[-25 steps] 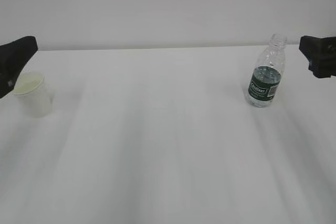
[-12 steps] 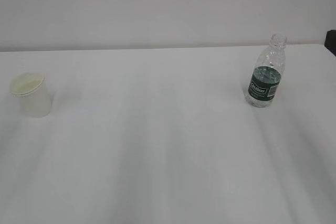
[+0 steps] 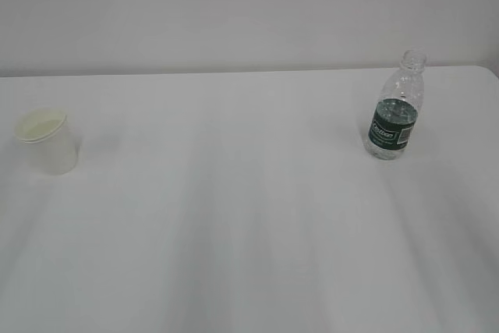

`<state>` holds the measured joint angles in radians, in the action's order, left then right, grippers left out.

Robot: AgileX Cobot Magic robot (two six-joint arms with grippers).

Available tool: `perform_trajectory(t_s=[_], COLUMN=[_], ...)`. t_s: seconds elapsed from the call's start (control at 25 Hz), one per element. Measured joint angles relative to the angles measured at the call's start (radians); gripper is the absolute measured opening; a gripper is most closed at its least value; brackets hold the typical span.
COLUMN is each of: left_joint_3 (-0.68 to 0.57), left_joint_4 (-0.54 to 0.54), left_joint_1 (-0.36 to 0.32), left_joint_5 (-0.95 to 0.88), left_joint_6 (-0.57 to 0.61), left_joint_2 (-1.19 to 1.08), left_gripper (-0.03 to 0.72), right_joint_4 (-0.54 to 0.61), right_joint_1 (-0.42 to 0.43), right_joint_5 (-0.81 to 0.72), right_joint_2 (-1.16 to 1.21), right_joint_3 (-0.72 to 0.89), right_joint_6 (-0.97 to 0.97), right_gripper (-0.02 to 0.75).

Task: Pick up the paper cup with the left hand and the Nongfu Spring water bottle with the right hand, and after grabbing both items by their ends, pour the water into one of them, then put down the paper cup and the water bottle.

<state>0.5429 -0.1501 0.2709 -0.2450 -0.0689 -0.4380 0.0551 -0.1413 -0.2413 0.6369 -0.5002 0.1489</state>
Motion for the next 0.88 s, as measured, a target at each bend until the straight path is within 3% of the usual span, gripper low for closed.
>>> perform_trajectory(t_s=[0.64,0.88], left_joint_3=[0.072,0.075], left_joint_4=[0.086,0.094], left_joint_1=[0.0,0.0], left_joint_5=[-0.59,-0.7], left_joint_6=[0.0,0.0], left_joint_2=[0.152,0.152], left_gripper=[0.587,0.587], right_joint_4=[-0.039,-0.04], right_joint_1=[0.0,0.0], right_joint_5=[-0.493,-0.632], right_joint_2=[-0.208,-0.239], right_joint_3=[0.0,0.0], right_joint_6=[0.0,0.0], right_gripper=[0.594,0.594])
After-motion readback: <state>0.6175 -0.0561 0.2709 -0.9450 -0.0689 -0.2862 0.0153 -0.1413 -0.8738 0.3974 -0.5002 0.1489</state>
